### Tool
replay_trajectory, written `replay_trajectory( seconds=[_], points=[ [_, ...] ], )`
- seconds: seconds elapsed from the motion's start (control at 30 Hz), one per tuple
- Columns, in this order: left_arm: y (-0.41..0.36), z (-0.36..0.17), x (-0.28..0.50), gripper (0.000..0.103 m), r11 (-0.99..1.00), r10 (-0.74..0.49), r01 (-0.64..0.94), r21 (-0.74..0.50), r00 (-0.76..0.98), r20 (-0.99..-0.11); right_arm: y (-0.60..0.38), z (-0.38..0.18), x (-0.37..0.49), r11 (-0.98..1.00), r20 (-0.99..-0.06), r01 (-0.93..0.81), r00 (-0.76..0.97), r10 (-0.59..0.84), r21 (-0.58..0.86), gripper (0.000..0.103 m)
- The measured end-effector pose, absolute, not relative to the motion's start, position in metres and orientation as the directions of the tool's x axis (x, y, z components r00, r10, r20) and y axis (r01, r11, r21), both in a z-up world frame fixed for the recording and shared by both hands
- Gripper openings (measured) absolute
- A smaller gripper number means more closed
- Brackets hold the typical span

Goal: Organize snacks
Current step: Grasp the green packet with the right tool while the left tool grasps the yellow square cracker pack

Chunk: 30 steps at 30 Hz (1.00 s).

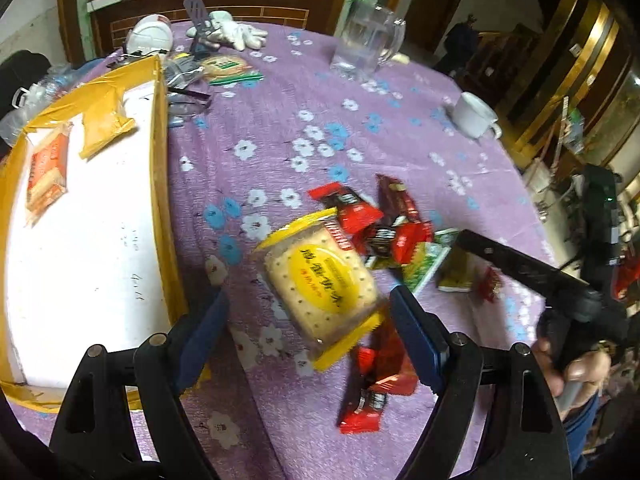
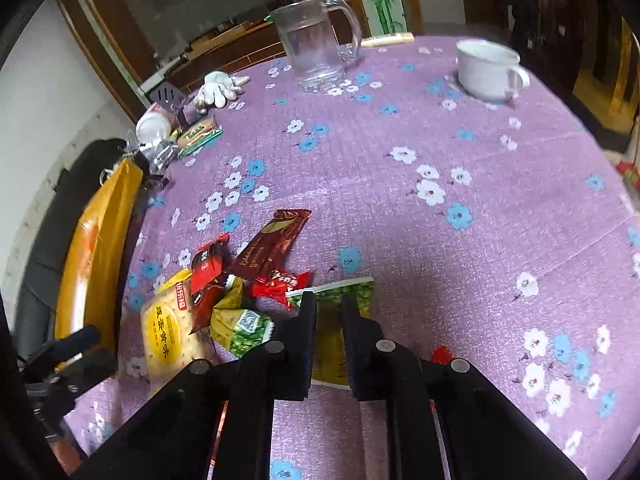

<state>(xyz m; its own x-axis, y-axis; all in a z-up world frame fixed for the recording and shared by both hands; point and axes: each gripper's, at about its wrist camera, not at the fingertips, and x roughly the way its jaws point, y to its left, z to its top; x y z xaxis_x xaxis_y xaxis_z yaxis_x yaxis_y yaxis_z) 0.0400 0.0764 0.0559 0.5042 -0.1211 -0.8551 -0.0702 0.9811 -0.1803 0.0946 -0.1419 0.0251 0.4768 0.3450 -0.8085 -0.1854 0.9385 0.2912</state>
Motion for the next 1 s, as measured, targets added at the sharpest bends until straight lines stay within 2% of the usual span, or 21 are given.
replay_trajectory(
  seconds=[0.07,0.13,0.17,0.27,0.37,0.5,0.57,0.77,1.0],
  points=[
    [0.075,0.052,0.041,0.083,0.986,-0.088,-0.084,-0.147,0.49,-0.867,-0.154,0.022,0.098,0.911,-0.788,-0.185,0.459,0.411,0.368,0.02],
    [0.073,0.046,0.043,0.083,0.984,-0.085,-0.1,-0.149,0.472,-0.877,-0.164,0.023,0.102,0.9,-0.772,-0.166,0.466,0.432,0.403,0.026],
    [0.072,0.042,0.046,0.083,0.981,-0.094,-0.109,-0.16,0.456,-0.885,-0.168,0.024,0.102,0.899,-0.768,-0.156,0.473,0.432,0.41,0.034],
    [0.063,0.035,0.053,0.083,0.98,-0.094,-0.117,-0.159,0.43,-0.898,-0.169,0.03,0.099,0.895,-0.755,-0.161,0.488,0.438,0.416,0.036],
    [0.056,0.03,0.061,0.083,0.986,-0.028,-0.139,-0.095,0.419,-0.907,-0.17,0.036,0.096,0.894,-0.742,-0.168,0.507,0.44,0.415,0.043],
    [0.054,0.02,0.073,0.083,0.987,0.017,-0.154,-0.053,0.418,-0.908,-0.175,0.038,0.095,0.892,-0.739,-0.157,0.511,0.44,0.423,0.046],
    [0.052,0.02,0.082,0.083,0.988,-0.014,-0.136,-0.08,0.425,-0.905,-0.174,0.035,0.097,0.893,-0.746,-0.154,0.5,0.44,0.423,0.048],
    [0.027,0.006,0.09,0.082,0.997,0.071,0.0,0.08,0.453,-0.889,-0.166,0.025,0.098,0.928,-0.797,-0.139,0.478,0.368,0.345,0.048],
    [0.036,0.009,0.09,0.075,1.0,0.0,0.017,0.01,0.494,-0.87,-0.136,0.006,0.095,0.937,-0.843,-0.218,0.416,0.341,0.272,0.049]
  ],
)
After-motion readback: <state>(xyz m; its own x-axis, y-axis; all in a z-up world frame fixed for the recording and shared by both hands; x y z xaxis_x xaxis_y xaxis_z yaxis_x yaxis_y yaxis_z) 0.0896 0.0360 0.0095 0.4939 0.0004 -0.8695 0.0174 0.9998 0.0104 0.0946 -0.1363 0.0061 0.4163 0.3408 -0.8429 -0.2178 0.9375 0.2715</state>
